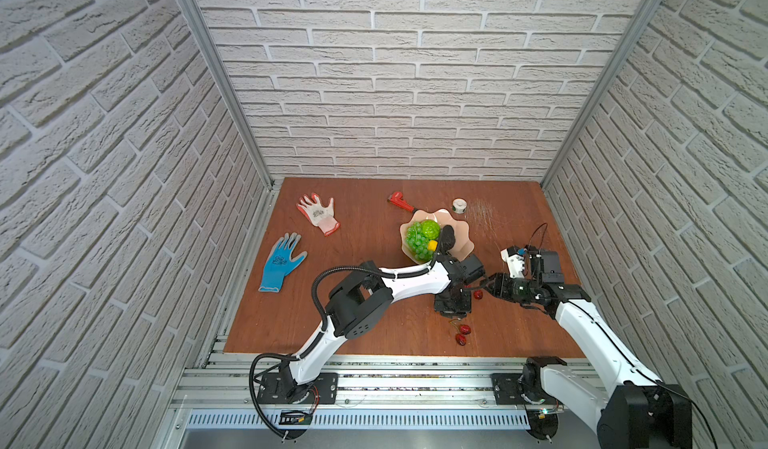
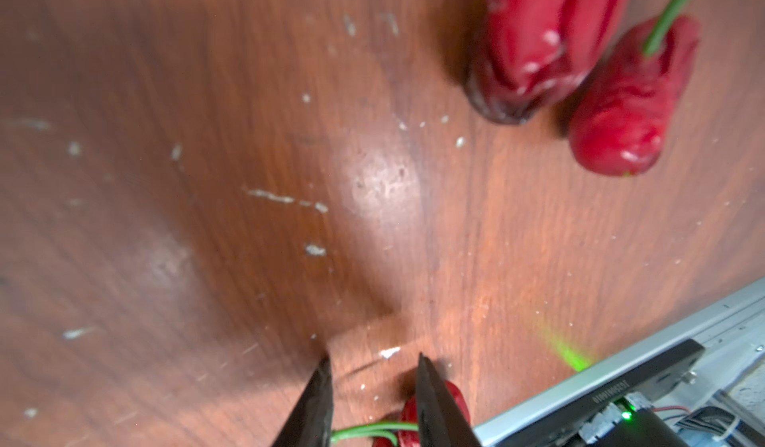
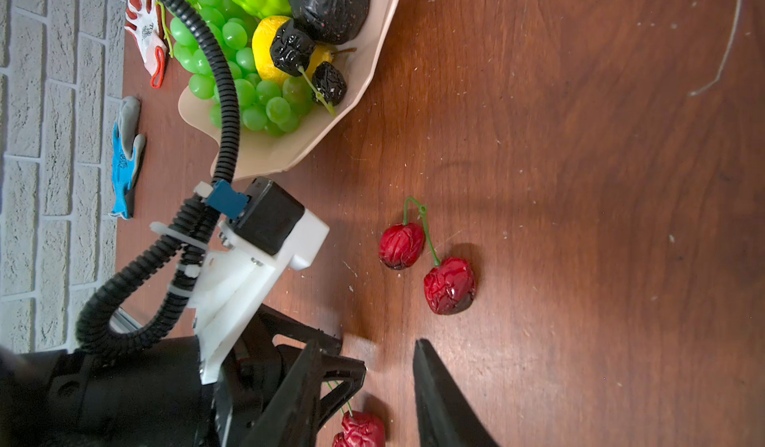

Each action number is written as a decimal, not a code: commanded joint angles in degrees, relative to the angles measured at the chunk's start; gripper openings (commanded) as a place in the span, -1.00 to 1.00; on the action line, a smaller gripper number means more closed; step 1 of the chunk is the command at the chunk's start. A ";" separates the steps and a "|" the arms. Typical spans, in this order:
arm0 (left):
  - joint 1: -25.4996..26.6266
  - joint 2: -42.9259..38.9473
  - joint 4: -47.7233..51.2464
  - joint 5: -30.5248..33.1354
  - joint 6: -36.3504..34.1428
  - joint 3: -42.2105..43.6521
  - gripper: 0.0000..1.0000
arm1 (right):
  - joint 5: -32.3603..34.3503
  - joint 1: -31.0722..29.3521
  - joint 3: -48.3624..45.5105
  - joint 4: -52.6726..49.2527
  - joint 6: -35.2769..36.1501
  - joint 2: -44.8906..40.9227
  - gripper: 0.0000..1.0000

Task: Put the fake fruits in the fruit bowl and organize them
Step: 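Lower the left gripper onto the nearer red cherry pair's stem, then close the left gripper on the red cherry stem and lift slightly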

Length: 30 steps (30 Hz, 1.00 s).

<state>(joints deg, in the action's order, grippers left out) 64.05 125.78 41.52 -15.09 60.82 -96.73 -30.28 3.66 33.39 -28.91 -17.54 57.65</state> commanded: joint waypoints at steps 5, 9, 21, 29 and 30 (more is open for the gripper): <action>-0.43 -5.53 -11.26 -3.34 -1.73 7.49 -0.12 | -0.28 0.34 -0.35 1.06 0.73 -0.04 -0.24; -0.43 -6.86 -15.57 -5.78 -2.15 10.60 -0.05 | -0.08 0.38 0.01 0.39 0.67 0.18 -0.25; -2.52 -11.96 -28.09 -10.56 -3.01 21.14 0.05 | 1.47 0.30 0.83 -1.89 -0.01 -0.51 -0.28; -3.43 -13.46 -34.43 -15.96 -4.92 25.81 0.05 | 3.19 0.38 2.03 -3.77 -1.38 -1.73 -0.28; -3.45 -13.56 -35.23 -16.72 -5.22 26.29 0.04 | 3.45 0.38 2.10 -3.83 -1.60 -1.97 -0.28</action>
<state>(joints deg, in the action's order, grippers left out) 61.06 114.26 11.20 -28.56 57.45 -71.90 -27.92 3.66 33.78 -32.32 -18.26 57.06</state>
